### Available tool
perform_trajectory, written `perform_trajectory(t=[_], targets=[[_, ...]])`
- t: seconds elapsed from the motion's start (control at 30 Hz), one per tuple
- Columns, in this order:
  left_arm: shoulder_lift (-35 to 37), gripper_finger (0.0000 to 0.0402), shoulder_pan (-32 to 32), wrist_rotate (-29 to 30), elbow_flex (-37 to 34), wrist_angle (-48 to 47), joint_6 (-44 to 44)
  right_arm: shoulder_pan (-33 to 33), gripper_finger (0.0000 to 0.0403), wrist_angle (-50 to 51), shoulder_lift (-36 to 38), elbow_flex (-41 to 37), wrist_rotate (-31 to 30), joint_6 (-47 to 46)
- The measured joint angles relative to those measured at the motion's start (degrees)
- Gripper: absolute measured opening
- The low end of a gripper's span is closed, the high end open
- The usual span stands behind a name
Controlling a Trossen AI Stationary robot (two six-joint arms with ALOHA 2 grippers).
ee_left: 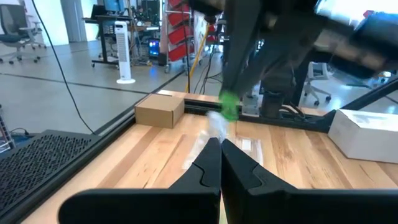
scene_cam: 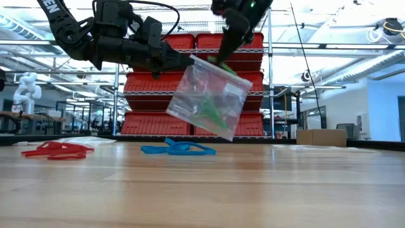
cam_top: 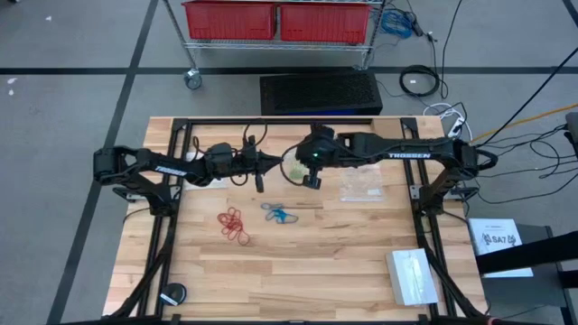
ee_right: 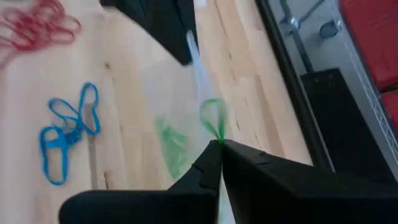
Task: Sort rubber bands
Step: Put the green rubber band into the center transparent zip bag
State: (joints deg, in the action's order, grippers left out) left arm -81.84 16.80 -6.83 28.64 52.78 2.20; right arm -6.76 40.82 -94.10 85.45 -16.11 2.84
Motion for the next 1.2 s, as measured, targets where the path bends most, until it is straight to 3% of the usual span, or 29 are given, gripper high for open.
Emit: perform_trajectory(t=[0.2,0.6,1.2], targets=[[0.00,0.0000,0.00,0.00,0.00,0.02,0.04,0.99,0.0000,-4.34,2.81,0.02,-0.68,-0.69],[0.00,0.0000,0.00,-0.01,0.00,0.10,0.10,1.65,0.0000,-6.80,0.93,0.07,-3.33,-2.20],[0.00,0.0000,0.00,-0.02,0.00,0.20,0.37,2.38,0.0000,-0.15,-3.12,0.04,-4.56,-0.89]])
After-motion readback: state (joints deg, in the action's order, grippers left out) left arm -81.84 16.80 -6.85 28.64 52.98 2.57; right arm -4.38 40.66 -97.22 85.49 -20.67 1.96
